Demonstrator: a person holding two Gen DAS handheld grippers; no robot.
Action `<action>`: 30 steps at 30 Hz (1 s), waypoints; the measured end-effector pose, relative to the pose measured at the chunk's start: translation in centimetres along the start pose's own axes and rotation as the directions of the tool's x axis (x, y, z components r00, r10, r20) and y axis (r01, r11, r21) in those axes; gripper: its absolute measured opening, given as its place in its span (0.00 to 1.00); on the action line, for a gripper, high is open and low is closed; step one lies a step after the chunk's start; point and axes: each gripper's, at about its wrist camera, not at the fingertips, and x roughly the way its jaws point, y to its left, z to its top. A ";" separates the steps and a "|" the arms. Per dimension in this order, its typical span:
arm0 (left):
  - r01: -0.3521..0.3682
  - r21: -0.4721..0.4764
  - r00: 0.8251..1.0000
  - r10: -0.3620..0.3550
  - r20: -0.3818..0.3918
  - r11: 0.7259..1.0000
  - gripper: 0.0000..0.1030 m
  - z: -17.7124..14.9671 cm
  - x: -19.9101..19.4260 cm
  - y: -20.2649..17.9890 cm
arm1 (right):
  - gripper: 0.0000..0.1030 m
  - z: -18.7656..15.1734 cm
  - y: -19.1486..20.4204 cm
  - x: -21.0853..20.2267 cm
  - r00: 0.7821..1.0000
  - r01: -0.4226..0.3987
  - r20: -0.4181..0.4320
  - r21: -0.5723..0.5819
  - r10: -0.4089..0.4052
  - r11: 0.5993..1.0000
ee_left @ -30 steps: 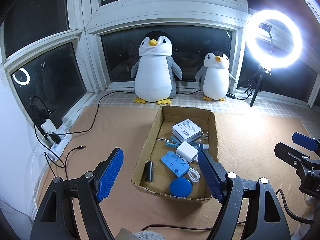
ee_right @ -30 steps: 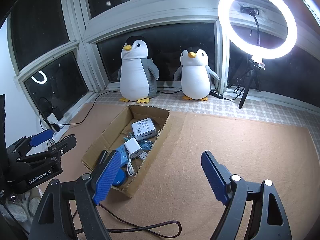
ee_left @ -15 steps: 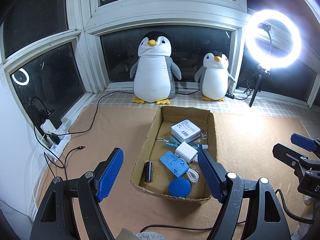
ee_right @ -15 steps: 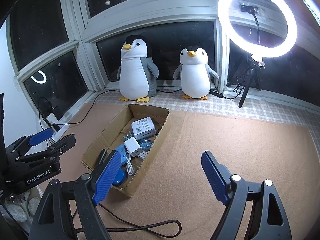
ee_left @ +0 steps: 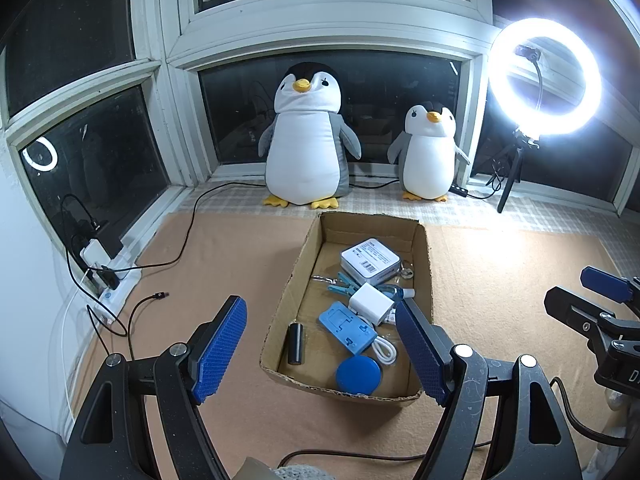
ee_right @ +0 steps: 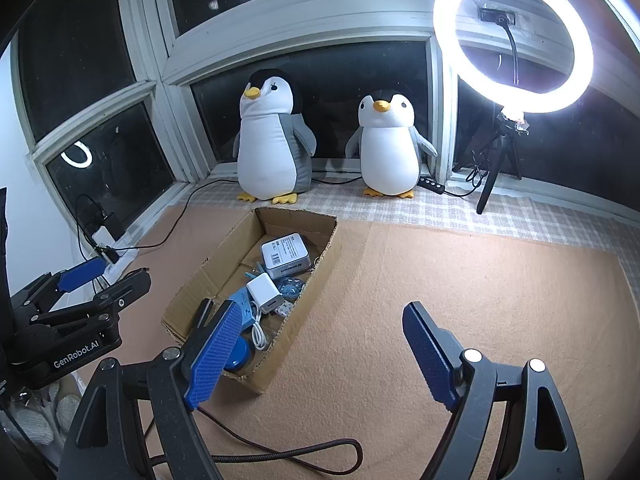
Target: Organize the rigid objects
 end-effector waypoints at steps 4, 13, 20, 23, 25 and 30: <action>0.000 0.000 1.000 0.000 0.000 1.000 0.77 0.0 0.0 0.0 | 0.77 0.0 0.0 0.0 1.000 0.000 -0.002 0.000 0.000 1.000; 0.000 0.001 1.000 0.000 0.001 1.000 0.77 0.0 0.0 0.0 | 0.77 0.1 -0.1 0.1 1.000 0.001 -0.003 0.000 -0.001 1.000; 0.000 0.000 1.000 0.000 0.000 1.000 0.78 0.0 0.0 0.0 | 0.77 -0.1 -0.1 0.2 1.000 0.002 -0.009 0.003 -0.002 1.000; 0.000 0.000 1.000 0.000 -0.002 1.000 0.78 0.0 0.0 0.0 | 0.77 -0.2 -0.1 0.3 1.000 0.002 -0.013 0.003 -0.002 1.000; 0.001 0.001 1.000 -0.001 -0.003 1.000 0.80 0.0 0.1 -0.1 | 0.77 -0.2 -0.1 0.3 1.000 0.002 -0.014 0.004 -0.002 1.000; 0.004 0.001 1.000 -0.004 -0.002 1.000 0.80 -0.1 0.2 -0.2 | 0.77 -0.2 -0.1 0.3 1.000 0.002 -0.018 0.005 -0.002 1.000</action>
